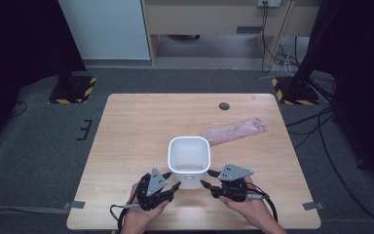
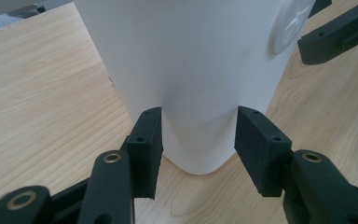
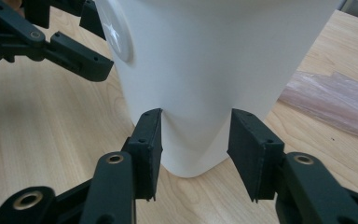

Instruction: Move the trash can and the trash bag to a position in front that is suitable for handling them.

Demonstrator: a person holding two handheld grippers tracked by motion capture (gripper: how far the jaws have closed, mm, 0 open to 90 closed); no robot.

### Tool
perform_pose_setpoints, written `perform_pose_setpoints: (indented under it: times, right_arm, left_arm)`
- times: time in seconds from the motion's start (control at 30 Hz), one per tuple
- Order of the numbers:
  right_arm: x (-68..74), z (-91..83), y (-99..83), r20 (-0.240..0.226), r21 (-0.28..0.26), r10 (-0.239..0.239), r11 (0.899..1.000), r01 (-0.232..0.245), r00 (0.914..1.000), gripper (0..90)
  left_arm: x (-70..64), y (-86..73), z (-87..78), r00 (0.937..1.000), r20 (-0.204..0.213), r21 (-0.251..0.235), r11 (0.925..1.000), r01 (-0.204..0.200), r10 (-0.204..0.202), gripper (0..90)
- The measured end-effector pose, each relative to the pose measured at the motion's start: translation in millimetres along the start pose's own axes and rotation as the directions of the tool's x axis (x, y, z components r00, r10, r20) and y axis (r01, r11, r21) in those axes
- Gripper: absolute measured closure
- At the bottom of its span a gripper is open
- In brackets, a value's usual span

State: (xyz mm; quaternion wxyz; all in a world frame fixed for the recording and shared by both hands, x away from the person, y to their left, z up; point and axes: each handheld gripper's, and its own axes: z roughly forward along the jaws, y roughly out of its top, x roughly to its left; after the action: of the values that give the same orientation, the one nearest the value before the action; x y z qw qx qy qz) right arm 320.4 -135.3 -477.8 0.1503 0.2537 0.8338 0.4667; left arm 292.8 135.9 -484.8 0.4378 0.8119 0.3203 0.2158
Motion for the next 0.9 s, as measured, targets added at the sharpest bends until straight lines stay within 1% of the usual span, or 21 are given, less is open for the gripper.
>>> perform_pose_setpoints:
  times: [0.13, 0.2, 0.3, 0.33, 0.43, 0.47, 0.53, 0.63, 0.73, 0.77, 0.83, 0.9]
  right_arm:
    - [-0.8, 1.9, -0.1, 0.010, -0.003, 0.001, 1.000, -0.001, 1.0000, 52.2]
    - [-1.7, 2.6, -0.3, 0.021, -0.009, -0.002, 1.000, 0.002, 0.9998, 51.8]
    - [-3.8, 5.2, -0.4, 0.030, -0.014, 0.011, 1.000, -0.011, 0.9995, 51.5]
    - [-4.3, 6.5, -0.3, 0.032, -0.017, 0.006, 1.000, -0.005, 0.9995, 51.6]
    - [-5.3, 8.4, -0.1, 0.036, -0.018, 0.005, 1.000, -0.004, 0.9993, 51.8]
    - [-5.1, 10.8, -0.3, 0.038, -0.019, 0.004, 1.000, -0.004, 0.9993, 51.8]
    - [-4.0, 11.5, 0.0, 0.038, -0.009, -0.003, 1.000, 0.003, 0.9993, 51.0]
    - [-2.2, 13.4, 0.3, 0.035, -0.013, -0.008, 1.000, 0.008, 0.9993, 49.5]
    - [-2.3, 16.5, 0.6, 0.036, -0.009, -0.006, 1.000, 0.007, 0.9993, 48.3]
    - [-2.3, 16.5, 0.6, 0.036, -0.009, -0.006, 1.000, 0.007, 0.9993, 48.3]
    - [-2.3, 18.8, 0.0, 0.038, -0.003, -0.008, 1.000, 0.008, 0.9992, 45.5]
    - [-2.3, 18.5, -0.4, 0.041, 0.000, -0.013, 1.000, 0.013, 0.9991, 44.1]
  left_arm:
    - [0.0, -0.1, 1.8, 0.9999, -0.004, -0.001, 0.9999, -0.015, 0.015, 51.6]
    - [0.1, 0.7, 3.8, 0.9998, -0.012, -0.004, 0.9998, -0.017, 0.017, 51.4]
    - [-0.4, 1.2, 5.2, 0.9994, -0.027, -0.010, 0.9997, -0.021, 0.021, 51.5]
    - [-0.6, 1.2, 5.1, 0.9993, -0.031, -0.008, 0.9997, -0.023, 0.023, 51.8]
    - [0.4, 1.3, 5.3, 0.9991, -0.039, -0.012, 0.9998, -0.017, 0.016, 52.7]
    - [1.9, 1.9, 5.5, 0.9990, -0.045, -0.021, 0.9998, -0.004, 0.003, 52.8]
    - [3.0, 1.0, 5.7, 0.9983, -0.058, -0.013, 0.9999, -0.002, 0.002, 53.4]
    - [4.5, -0.1, 6.1, 0.9984, -0.056, -0.013, 0.9999, 0.007, -0.007, 53.4]
    - [5.1, 0.2, 6.6, 0.9979, -0.064, -0.009, 0.9999, 0.009, -0.009, 53.1]
    - [5.1, 0.2, 6.6, 0.9979, -0.064, -0.009, 0.9999, 0.009, -0.009, 52.4]
    - [5.7, 0.7, 4.6, 0.9979, -0.062, -0.028, 0.9995, 0.016, -0.018, 49.6]
    - [6.1, 0.8, 3.9, 0.9975, -0.066, -0.031, 0.9992, 0.024, -0.026, 44.2]
